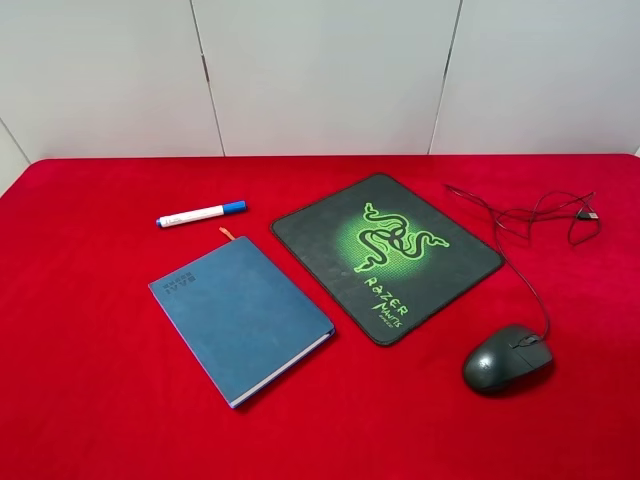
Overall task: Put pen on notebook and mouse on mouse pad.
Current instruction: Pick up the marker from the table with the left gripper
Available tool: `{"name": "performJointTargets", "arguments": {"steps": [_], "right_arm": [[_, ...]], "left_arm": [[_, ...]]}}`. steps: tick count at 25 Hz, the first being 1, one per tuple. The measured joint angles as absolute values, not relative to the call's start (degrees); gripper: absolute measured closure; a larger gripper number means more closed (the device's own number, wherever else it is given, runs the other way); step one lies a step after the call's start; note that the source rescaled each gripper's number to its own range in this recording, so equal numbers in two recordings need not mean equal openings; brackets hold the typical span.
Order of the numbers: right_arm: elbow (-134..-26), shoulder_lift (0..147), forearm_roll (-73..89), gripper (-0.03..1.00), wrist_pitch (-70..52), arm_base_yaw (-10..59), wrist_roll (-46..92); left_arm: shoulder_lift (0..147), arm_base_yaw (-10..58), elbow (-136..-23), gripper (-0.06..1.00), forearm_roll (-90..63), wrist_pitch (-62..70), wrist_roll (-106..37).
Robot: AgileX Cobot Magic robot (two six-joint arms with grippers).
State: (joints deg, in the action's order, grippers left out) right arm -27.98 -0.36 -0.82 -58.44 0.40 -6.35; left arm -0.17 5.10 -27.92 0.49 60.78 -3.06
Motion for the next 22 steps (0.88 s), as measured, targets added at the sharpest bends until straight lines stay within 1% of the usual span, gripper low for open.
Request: {"name": "performJointTargets", "arguments": {"steps": [22], "right_arm": [[-27.98, -0.36, -0.82, -0.03, -58.44, 0.4, -6.35]], "left_arm": [[-0.17, 5.1, -27.92, -0.04, 0.49, 60.78, -3.06]]}}
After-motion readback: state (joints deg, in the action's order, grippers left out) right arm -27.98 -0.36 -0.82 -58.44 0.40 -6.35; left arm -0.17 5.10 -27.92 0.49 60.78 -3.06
